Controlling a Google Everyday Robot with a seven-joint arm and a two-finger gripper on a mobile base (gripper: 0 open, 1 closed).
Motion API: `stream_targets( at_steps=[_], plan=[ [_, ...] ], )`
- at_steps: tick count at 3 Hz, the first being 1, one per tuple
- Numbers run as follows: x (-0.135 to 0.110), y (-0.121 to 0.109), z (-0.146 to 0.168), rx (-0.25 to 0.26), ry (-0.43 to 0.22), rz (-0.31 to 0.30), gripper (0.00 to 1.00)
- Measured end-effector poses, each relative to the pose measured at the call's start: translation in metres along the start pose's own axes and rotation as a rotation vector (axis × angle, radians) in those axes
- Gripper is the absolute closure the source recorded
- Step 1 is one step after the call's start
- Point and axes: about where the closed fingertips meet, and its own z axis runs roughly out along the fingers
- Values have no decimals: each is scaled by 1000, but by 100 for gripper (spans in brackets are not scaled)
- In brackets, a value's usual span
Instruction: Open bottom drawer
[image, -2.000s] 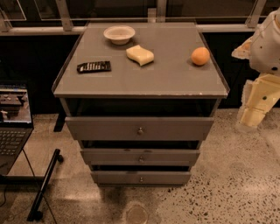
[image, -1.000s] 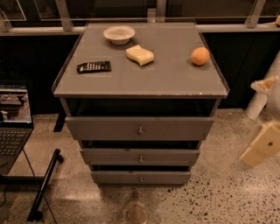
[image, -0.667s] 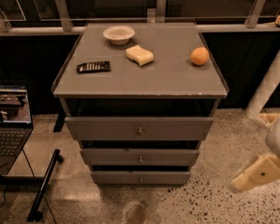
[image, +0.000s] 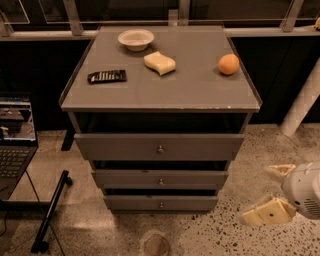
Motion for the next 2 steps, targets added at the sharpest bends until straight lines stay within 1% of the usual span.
stream_targets(
  at_steps=[2],
  plan=[
    [-1,0,-1,2,2,-5,64]
  ],
)
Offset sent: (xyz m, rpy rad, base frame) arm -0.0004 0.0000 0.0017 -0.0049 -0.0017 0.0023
